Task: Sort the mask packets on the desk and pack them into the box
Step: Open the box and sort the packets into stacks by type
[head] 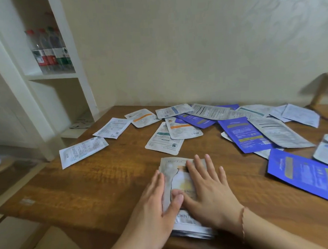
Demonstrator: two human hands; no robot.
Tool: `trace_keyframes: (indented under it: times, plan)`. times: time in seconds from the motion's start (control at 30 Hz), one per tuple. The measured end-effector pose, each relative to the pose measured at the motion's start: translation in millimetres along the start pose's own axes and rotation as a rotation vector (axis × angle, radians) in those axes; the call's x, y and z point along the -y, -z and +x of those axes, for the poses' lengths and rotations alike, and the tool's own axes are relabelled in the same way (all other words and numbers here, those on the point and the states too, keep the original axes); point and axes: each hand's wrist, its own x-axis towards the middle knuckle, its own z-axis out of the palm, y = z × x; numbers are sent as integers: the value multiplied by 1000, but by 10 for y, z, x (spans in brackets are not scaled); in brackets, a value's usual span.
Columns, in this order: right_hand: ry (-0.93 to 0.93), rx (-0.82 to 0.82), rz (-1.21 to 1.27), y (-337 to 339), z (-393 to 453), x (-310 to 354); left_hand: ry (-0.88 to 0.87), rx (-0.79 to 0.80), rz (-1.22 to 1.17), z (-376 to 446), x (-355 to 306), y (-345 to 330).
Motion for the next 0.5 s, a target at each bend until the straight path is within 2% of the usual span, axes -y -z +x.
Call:
trace_keyframes:
  times: [0.27,0.4,0.5]
  plan:
    - [41,-19,29,103,-25,-81,79,91,199,24,-97,82]
    - [22,64,88,40,-34,-132,73,145,364,30,-171,110]
    - [68,93,140,99,-45,-153,79,195,372,44,-166,163]
